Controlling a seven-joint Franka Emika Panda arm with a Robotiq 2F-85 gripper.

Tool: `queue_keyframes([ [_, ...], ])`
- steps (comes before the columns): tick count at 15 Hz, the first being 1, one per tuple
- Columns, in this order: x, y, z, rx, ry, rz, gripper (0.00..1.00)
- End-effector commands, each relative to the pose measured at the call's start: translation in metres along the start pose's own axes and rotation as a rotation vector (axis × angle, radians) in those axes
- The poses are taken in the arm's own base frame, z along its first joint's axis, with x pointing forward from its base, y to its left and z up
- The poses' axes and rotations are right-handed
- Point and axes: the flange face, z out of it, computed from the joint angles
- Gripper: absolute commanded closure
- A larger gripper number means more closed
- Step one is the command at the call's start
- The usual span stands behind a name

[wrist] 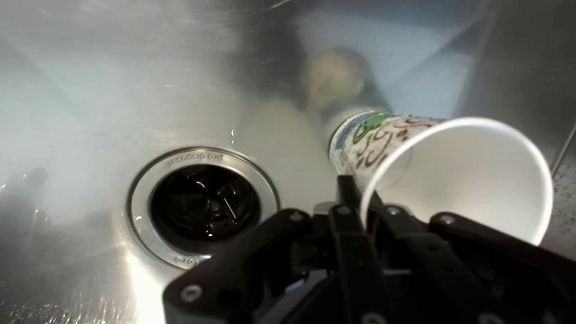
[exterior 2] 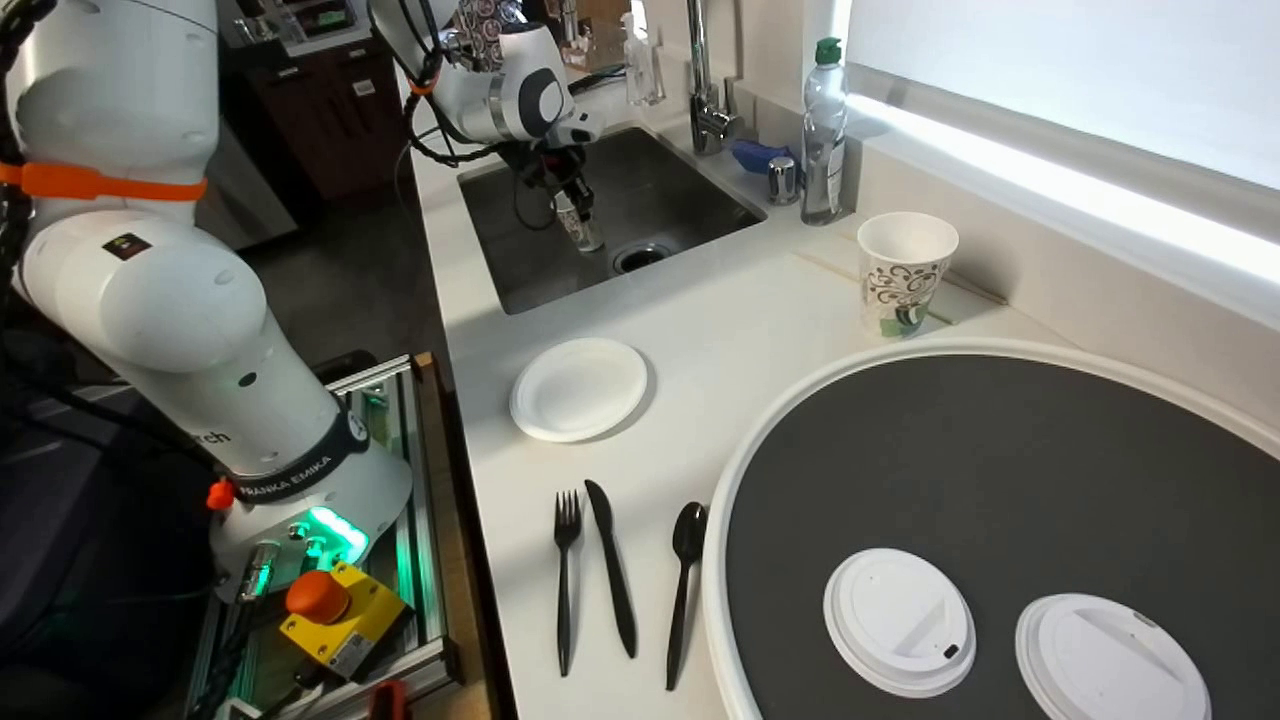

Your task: Move the cup to the left then open the faucet.

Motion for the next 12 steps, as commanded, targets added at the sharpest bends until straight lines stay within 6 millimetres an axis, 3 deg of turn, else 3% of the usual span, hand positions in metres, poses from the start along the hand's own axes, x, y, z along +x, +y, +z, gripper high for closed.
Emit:
queue_keyframes([
  [1, 0.01, -0.006, 0.006, -0.026, -0.02, 0.011, 0.99],
  [12, 0.031, -0.003, 0.011, -0.041, -0.012, 0.046, 0.99],
])
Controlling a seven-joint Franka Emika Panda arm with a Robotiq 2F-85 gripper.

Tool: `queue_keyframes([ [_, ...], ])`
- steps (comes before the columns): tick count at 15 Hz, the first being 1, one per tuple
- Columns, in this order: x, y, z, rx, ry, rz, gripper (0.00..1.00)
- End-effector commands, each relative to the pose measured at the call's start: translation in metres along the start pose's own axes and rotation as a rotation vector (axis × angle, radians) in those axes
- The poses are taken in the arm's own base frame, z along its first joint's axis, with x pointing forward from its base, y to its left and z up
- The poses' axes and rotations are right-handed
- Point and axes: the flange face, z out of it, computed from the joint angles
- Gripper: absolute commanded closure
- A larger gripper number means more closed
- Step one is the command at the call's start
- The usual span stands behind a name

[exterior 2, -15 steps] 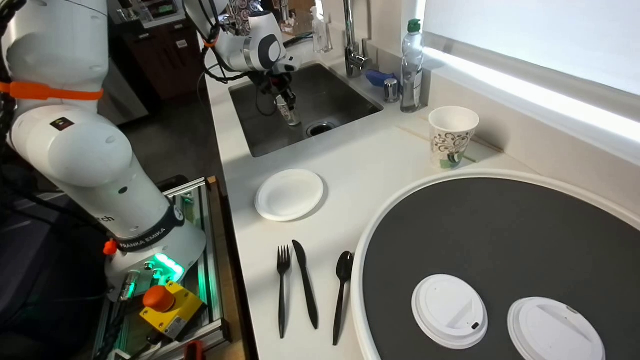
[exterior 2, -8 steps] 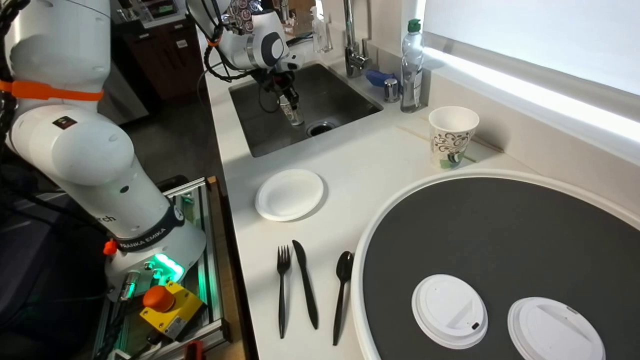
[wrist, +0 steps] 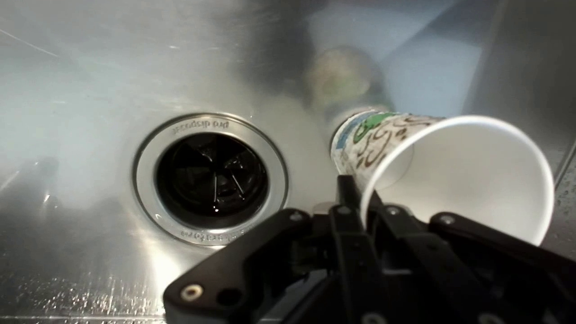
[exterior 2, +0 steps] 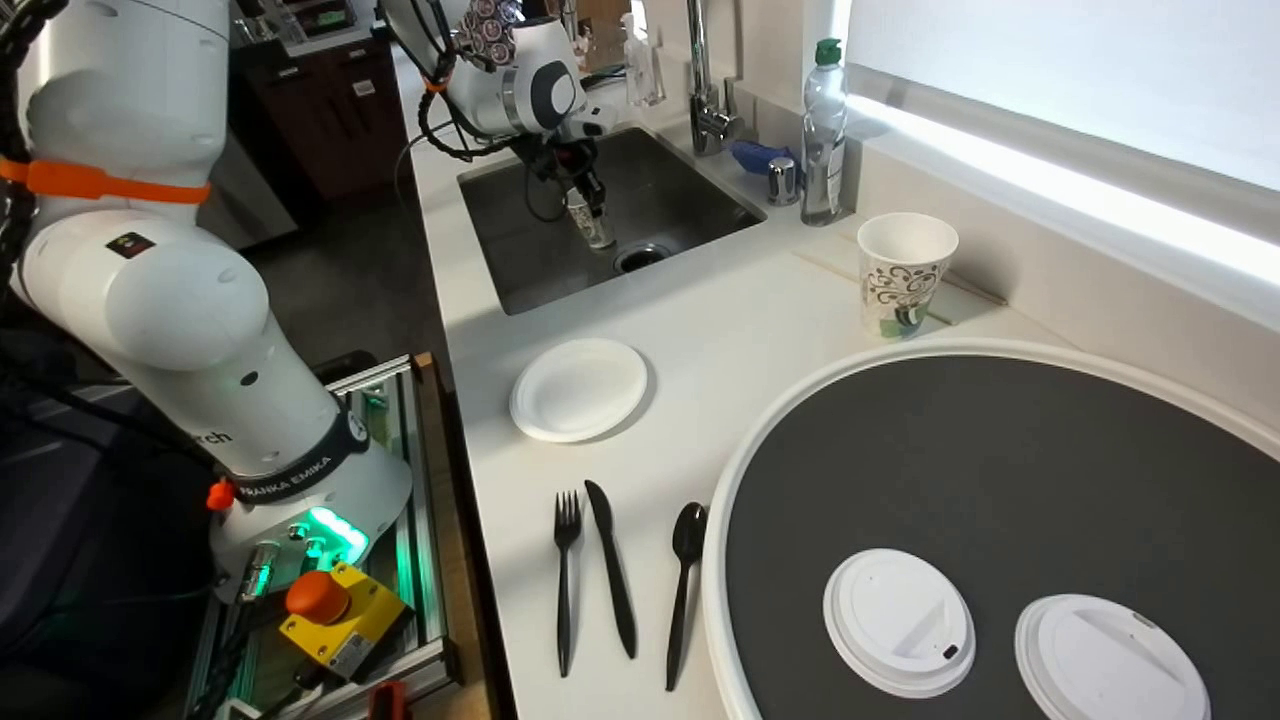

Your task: Move the cup to the left then open the faucet.

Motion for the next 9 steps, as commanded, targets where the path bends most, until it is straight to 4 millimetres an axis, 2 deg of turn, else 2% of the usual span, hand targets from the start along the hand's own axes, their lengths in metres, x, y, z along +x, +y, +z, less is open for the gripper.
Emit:
queue_keyframes([
  [1, 0.007, -0.003, 0.01, -0.012, -0.016, 0.029, 0.99],
  [9, 0.02, -0.002, 0.015, -0.017, -0.005, 0.042, 0.99],
])
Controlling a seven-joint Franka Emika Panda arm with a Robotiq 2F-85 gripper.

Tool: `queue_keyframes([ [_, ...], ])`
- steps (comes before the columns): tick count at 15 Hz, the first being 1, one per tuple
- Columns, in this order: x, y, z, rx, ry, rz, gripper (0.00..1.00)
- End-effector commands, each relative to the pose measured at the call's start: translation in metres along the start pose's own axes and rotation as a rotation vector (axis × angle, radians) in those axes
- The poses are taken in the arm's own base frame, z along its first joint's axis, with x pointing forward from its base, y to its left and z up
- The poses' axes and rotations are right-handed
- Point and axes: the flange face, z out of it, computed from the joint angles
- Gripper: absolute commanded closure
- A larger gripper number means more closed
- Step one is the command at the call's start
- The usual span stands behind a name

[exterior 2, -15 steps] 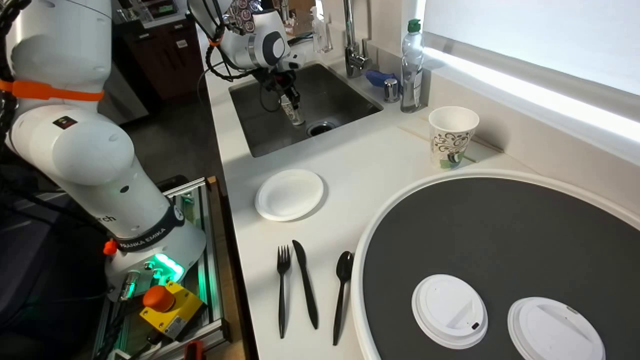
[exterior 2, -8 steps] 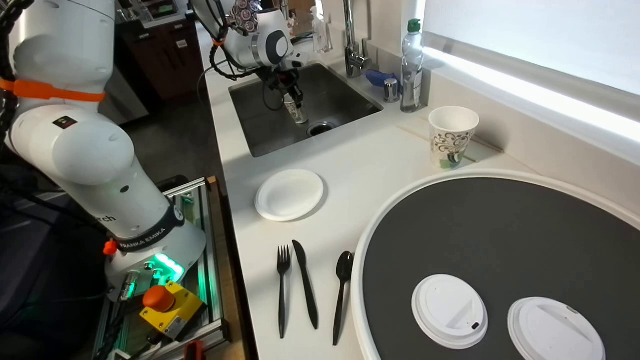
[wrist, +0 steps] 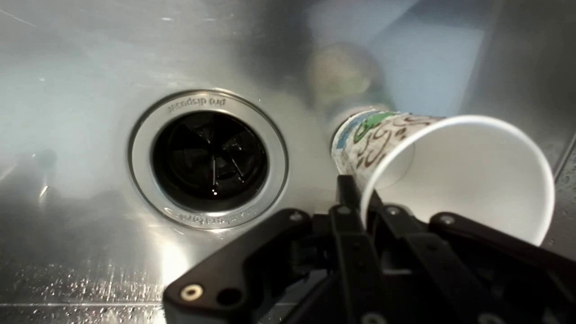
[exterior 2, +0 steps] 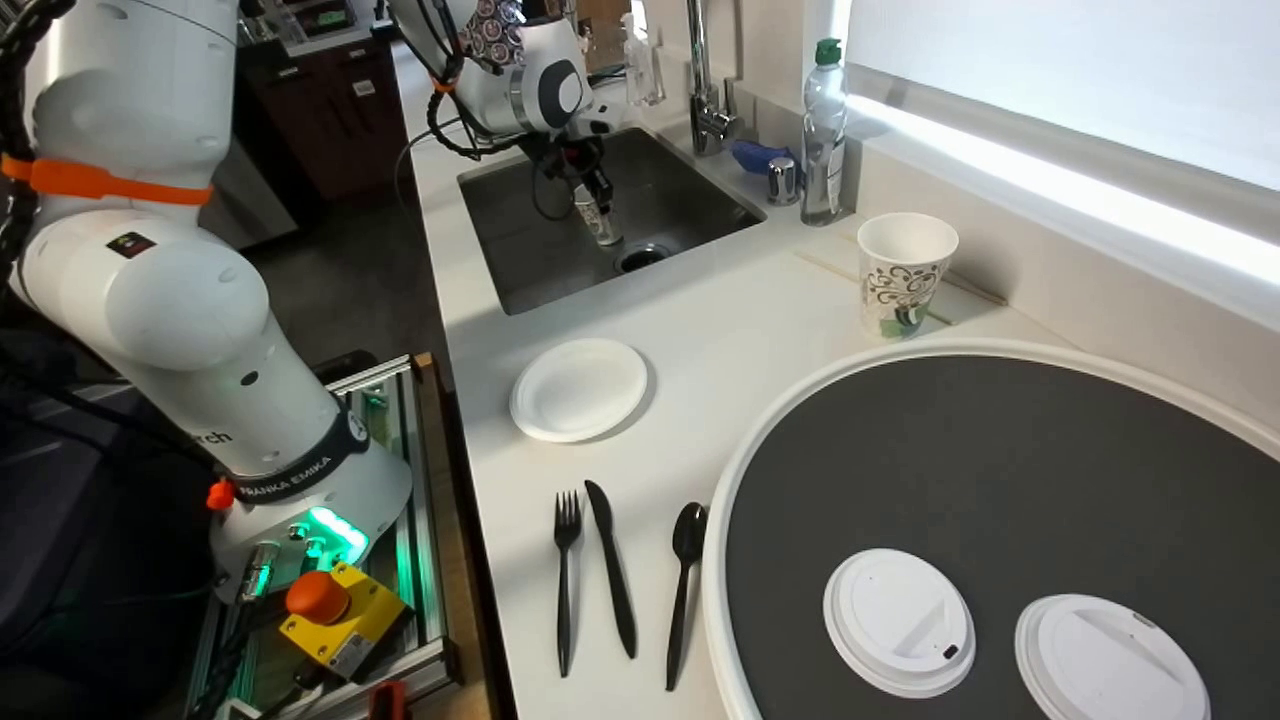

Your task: Move the cup to the left then open the faucet.

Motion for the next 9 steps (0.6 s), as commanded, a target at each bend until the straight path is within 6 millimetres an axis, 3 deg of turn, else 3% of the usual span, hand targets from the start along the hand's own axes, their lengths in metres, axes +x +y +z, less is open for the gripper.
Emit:
queue_keyframes([
  [1, 0.007, -0.001, 0.014, -0.024, -0.023, 0.027, 0.99],
  [9, 0.015, 0.009, 0.015, -0.047, -0.019, 0.056, 0.99],
])
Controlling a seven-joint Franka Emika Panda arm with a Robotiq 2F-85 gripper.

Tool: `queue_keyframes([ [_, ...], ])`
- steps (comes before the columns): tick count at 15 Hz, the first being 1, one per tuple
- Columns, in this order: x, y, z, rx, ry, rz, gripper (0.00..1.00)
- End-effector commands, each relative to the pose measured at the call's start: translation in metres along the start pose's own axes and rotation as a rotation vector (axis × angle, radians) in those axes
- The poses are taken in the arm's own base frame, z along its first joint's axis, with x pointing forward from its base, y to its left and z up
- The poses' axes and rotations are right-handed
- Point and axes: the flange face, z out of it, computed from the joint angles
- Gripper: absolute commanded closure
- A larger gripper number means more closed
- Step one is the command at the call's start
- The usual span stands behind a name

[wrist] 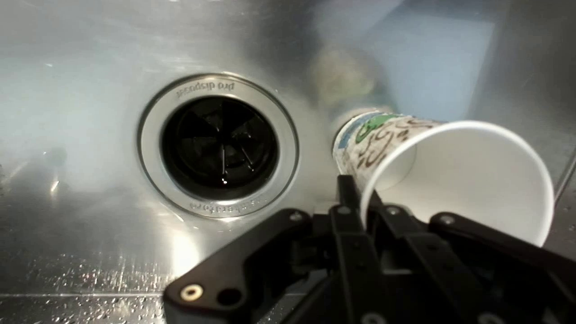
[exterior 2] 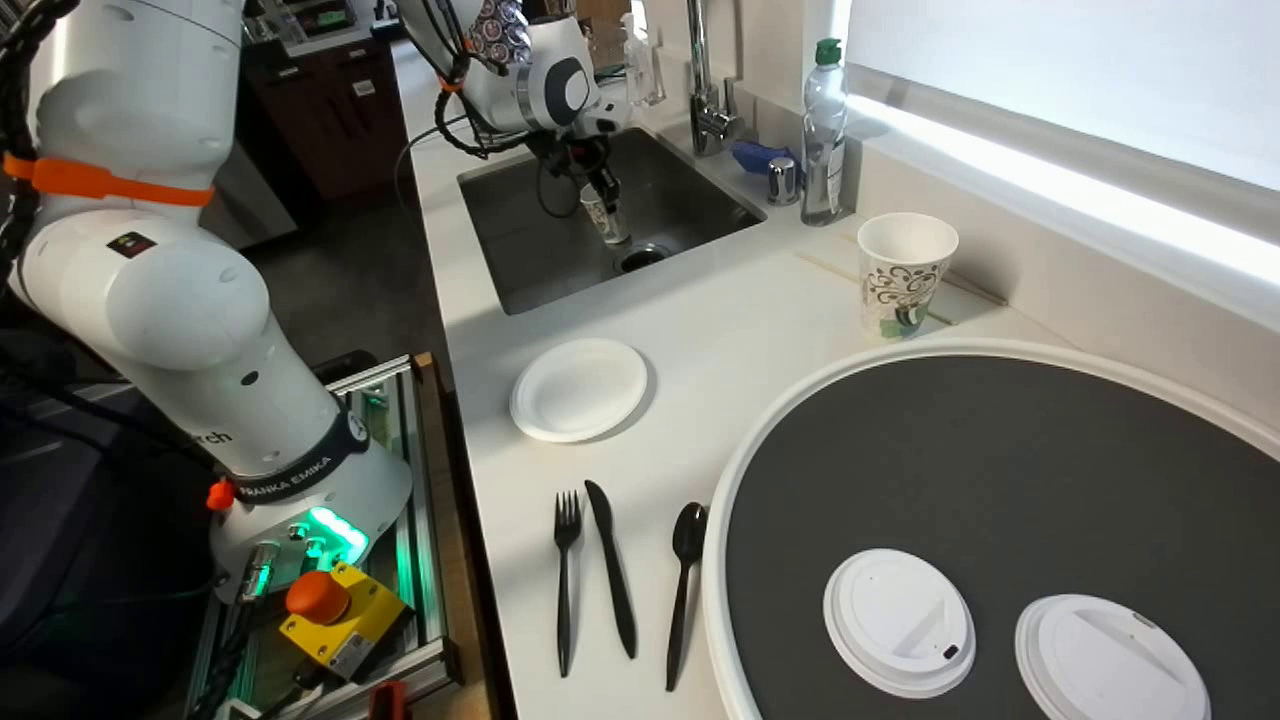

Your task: Move the cup to the left then open the faucet.

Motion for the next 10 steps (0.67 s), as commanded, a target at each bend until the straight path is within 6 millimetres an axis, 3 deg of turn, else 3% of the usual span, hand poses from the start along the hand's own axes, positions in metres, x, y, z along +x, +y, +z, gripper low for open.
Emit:
queue_keyframes([
  [1, 0.0039, 0.0063, 0.0143, -0.032, -0.02, 0.04, 0.99],
  [10, 0.0056, 0.0103, 0.0145, -0.033, -0.022, 0.063, 0.99],
])
